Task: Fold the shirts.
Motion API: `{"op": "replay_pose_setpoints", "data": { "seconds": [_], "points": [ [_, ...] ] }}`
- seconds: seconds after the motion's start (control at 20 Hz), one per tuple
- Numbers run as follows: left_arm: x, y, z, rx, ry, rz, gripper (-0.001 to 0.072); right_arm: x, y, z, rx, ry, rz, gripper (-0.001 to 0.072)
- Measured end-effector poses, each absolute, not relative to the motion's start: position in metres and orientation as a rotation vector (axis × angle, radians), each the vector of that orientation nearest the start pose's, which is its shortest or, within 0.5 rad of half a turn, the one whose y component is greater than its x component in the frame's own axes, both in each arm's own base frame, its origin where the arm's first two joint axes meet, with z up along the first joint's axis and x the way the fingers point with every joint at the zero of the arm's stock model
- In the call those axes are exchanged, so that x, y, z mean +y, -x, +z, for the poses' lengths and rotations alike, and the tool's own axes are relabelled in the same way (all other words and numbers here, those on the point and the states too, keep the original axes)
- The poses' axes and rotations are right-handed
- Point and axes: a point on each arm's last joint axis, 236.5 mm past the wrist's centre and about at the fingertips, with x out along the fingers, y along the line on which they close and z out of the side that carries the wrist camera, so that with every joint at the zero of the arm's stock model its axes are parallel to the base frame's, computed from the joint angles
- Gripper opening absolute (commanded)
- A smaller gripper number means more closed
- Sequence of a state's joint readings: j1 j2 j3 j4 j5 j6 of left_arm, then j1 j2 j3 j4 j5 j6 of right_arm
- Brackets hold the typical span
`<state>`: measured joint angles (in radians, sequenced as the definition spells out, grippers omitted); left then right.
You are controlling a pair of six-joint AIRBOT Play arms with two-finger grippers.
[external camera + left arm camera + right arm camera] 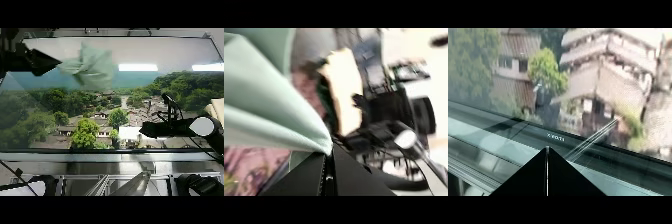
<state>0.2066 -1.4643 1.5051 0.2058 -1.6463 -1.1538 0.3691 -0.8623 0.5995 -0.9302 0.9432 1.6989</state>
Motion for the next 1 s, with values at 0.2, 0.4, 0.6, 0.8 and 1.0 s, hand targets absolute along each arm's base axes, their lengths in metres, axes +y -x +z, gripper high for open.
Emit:
{"op": "replay_pose_setpoints", "data": {
  "seconds": [0.2, 0.4, 0.6, 0.8, 1.0],
  "points": [
    [-0.212, -0.373, 0.226, 0.976, 0.695, -1.303, 0.0012, 0.211, -0.228, -0.003, 1.314, -0.528, 0.459, 0.002],
    [-0.238, -0.366, 0.16, 1.172, 0.67, -1.286, 0.0236, 0.211, -0.228, -0.003, 1.314, -0.529, 0.459, 0.002],
    [-0.236, -0.351, 0.092, 1.421, 0.711, -1.214, 0.0712, 0.211, -0.225, -0.004, 1.328, -0.525, 0.462, 0.0021],
    [-0.216, -0.339, 0.07, 1.567, 0.785, -1.174, 0.0511, 0.211, -0.223, -0.005, 1.338, -0.523, 0.465, 0.0021],
    [-0.19, -0.338, 0.07, 1.592, 0.828, -1.148, 0.035, 0.214, -0.222, -0.003, 1.34, -0.541, 0.471, 0.0021]
  ]
}}
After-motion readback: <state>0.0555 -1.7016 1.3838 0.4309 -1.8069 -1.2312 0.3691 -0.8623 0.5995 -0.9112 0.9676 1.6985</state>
